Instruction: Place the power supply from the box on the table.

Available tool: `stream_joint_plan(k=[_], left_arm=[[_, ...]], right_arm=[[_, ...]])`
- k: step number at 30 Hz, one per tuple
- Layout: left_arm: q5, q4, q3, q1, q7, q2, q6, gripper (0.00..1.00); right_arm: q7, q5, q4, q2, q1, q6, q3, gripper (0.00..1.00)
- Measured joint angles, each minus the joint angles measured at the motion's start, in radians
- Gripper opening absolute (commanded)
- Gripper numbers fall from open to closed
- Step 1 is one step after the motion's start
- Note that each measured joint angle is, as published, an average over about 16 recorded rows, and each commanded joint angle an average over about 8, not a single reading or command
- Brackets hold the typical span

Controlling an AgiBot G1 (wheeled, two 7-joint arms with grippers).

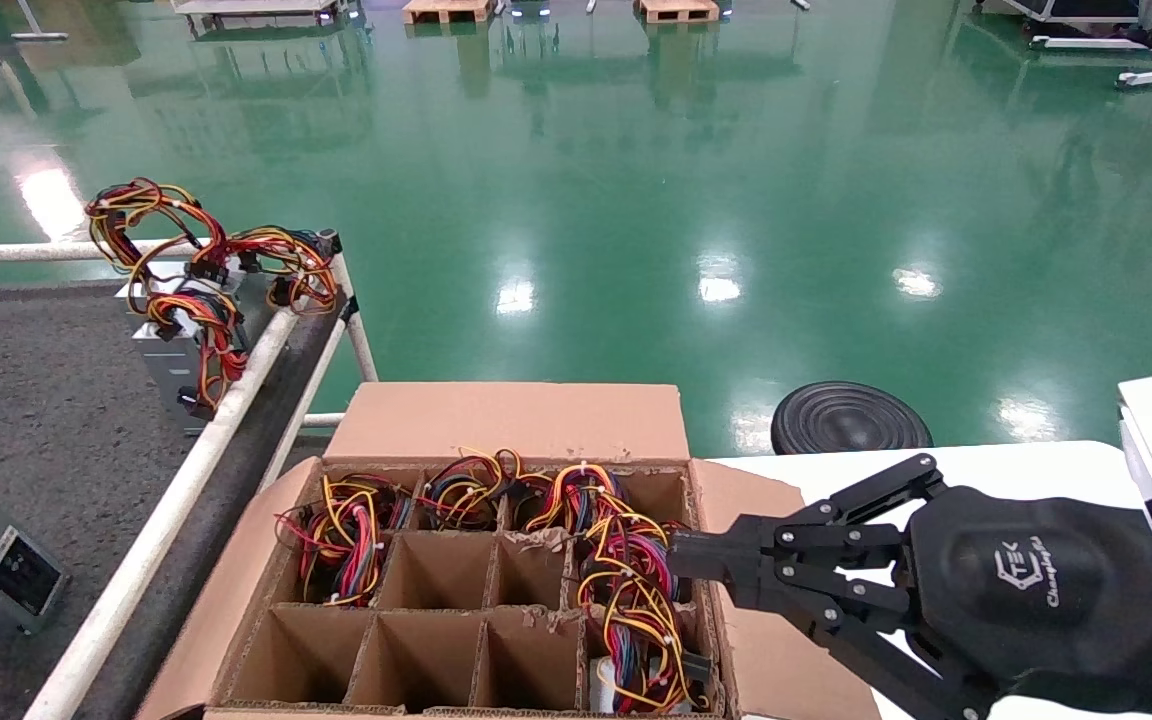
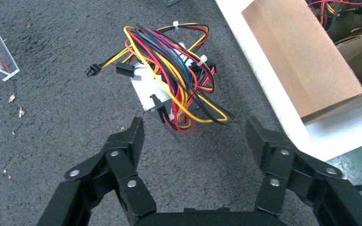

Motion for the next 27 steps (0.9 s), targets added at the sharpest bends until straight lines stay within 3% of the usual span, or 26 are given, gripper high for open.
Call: stream_joint_plan(k=[8, 9, 16, 17, 27], left_arm=[[-0.006, -0.005, -0.002, -0.001, -0.004, -0.004, 0.002, 1.00], [-0.007, -0.006, -0.002, -0.002, -0.004, -0.004, 0.002, 1.00], [-0.013, -0.011, -0.006, -0.004, -0.008, -0.004, 0.003, 1.00], [-0.013, -0.012, -0.006, -0.004, -0.009, -0.003, 0.003, 1.00], [-0.020, -0.015, -0.010, -0.005, -0.011, -0.002, 0.002, 1.00]], right_arm=[[0.000, 0.000, 0.000, 0.000, 0.000, 0.000, 0.000, 0.00], [0.000, 0.000, 0.000, 0.000, 0.000, 0.000, 0.000, 0.06], [0.000, 0.000, 0.000, 0.000, 0.000, 0.000, 0.000, 0.93], [0.000, 0.000, 0.000, 0.000, 0.000, 0.000, 0.000, 1.00], [0.000, 0.000, 0.000, 0.000, 0.000, 0.000, 0.000, 1.00]])
